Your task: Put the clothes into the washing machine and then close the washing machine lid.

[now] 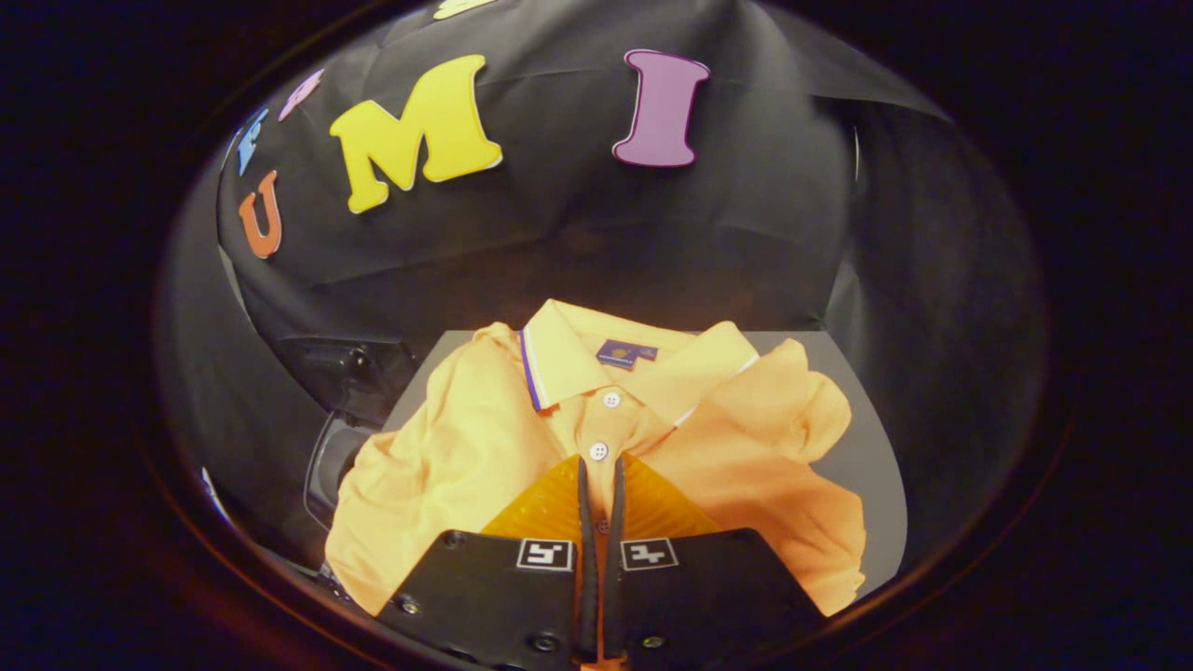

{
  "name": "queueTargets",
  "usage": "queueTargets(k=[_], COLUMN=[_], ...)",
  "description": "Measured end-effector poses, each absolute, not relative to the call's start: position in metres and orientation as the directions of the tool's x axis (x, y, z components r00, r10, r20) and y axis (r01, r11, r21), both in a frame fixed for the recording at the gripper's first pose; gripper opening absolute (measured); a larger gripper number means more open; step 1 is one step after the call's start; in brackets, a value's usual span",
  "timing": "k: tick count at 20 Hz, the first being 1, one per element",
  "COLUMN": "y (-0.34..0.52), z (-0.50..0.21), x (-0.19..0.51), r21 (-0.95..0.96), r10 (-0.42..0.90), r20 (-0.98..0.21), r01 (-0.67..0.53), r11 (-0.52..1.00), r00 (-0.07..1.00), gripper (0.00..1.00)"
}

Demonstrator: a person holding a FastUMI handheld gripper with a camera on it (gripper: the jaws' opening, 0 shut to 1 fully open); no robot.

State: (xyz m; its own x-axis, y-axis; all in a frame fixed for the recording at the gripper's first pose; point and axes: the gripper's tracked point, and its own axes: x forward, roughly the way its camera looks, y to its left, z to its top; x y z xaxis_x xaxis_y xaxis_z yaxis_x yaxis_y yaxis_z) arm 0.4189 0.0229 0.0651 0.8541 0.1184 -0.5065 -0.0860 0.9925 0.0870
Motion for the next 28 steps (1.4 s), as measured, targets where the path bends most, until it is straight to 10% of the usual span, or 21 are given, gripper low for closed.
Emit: queueTargets(k=[28], y=[0.252], z=[0.237], x=[0.329], r21=[0.147], r10=[0.448], r20=[-0.248], r01=[-0.423], r11=[0.894], r00=[0.859], gripper=[0.06])
